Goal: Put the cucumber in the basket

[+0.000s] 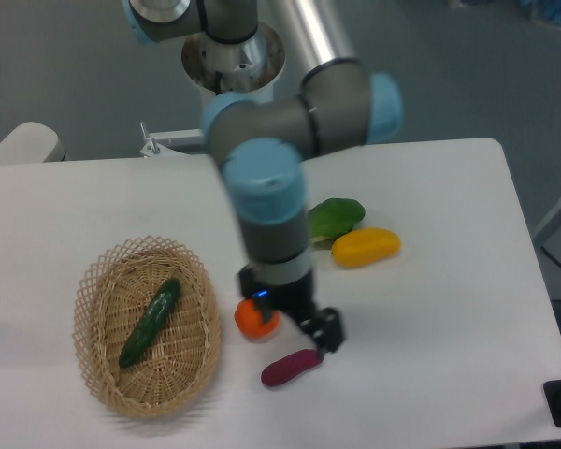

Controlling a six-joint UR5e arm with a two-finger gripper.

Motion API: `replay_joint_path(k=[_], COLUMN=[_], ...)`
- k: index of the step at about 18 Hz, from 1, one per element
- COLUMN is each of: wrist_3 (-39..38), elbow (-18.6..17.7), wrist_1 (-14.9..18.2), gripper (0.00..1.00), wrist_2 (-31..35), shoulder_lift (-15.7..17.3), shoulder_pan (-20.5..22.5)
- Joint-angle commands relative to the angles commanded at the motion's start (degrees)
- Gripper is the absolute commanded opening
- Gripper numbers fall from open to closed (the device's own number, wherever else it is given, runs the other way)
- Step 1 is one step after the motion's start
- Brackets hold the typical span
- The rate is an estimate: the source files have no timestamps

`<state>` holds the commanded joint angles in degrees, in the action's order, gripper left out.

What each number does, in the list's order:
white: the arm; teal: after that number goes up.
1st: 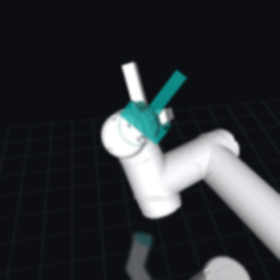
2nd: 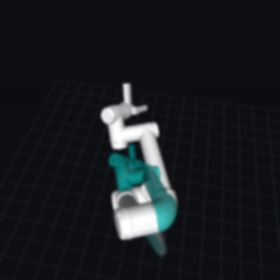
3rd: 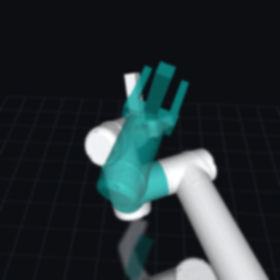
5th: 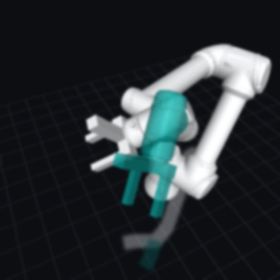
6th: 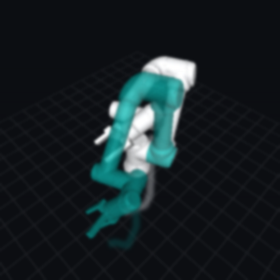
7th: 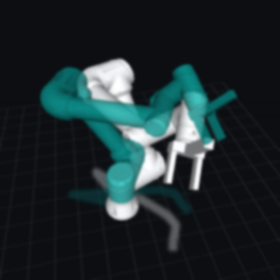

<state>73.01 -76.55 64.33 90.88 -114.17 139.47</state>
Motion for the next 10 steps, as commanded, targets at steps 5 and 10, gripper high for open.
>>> replay_joint_path(k=[5, 10], wrist_3=[15.65, 17.34], elbow=[-0.62, -0.70], wrist_1=[2.46, 3.61], gripper=[1.00, 1.00], wrist_2=[-0.17, -3.07], shoulder_lift=[1.67, 1.93], shoulder_pan=[3.08, 4.32])
